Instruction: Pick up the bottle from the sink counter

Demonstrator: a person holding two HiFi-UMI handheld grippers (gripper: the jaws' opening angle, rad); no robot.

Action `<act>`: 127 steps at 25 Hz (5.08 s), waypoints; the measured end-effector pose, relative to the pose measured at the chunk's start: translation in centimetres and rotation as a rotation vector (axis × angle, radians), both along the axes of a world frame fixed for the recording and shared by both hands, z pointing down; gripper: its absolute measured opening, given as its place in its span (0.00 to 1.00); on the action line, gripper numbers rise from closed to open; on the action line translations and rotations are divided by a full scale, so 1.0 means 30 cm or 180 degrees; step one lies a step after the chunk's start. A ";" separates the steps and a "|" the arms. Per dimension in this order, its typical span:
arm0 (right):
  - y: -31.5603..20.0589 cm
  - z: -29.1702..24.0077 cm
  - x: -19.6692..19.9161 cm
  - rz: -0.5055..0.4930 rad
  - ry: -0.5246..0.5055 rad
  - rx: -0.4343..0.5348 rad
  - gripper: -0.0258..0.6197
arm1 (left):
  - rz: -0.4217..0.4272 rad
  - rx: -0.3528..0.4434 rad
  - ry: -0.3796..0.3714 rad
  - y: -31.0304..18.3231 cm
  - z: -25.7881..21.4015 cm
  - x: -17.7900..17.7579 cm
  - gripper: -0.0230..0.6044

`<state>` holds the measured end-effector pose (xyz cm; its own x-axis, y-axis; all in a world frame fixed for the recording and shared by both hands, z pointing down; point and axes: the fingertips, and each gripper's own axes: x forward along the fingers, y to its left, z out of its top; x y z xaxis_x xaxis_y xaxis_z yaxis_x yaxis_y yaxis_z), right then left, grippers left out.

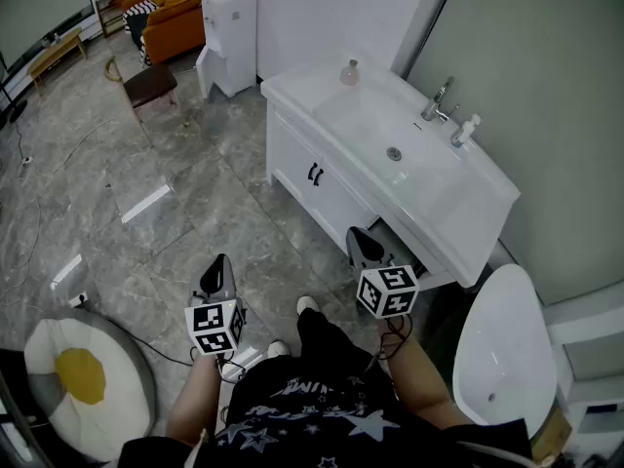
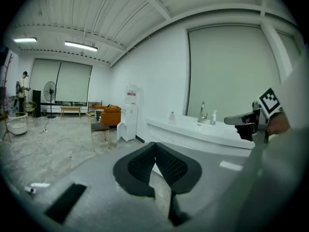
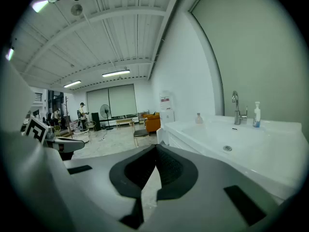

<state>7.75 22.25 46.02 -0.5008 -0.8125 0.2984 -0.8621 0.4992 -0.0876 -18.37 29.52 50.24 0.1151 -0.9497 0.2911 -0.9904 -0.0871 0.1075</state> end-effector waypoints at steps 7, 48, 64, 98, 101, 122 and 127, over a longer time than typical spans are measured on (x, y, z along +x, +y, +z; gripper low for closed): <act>0.028 -0.008 0.038 0.0032 0.0019 -0.0001 0.04 | 0.0072 0.0006 -0.0026 0.032 0.003 0.047 0.07; -1.023 0.115 -0.042 0.0291 -0.0041 -0.0186 0.67 | 0.0198 -0.0075 -0.0309 -0.891 -0.002 -0.066 0.07; -1.643 0.111 0.112 0.0541 -0.0316 -0.0276 0.66 | 0.0528 0.0030 -0.0403 -1.643 -0.116 0.109 0.07; -2.479 0.283 0.195 0.1720 0.0315 -0.0437 0.41 | 0.2371 -0.0352 -0.0371 -2.755 0.080 0.352 0.07; -2.498 0.286 0.200 0.1770 0.0404 -0.0403 0.33 | 0.2411 -0.0395 -0.0393 -2.771 0.095 0.354 0.07; -2.300 0.181 0.194 0.1536 0.0243 -0.0324 0.26 | 0.2245 -0.0201 -0.0449 -2.583 0.008 0.382 0.07; -2.160 0.082 0.171 0.1342 0.0264 -0.0150 0.26 | 0.2074 -0.0153 -0.0437 -2.427 -0.038 0.372 0.07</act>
<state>12.87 -42.55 48.46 -0.1006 -0.9254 0.3653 -0.9948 0.0988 -0.0236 -7.21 -43.28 49.11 0.6199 -0.6842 0.3842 -0.7418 -0.6706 0.0028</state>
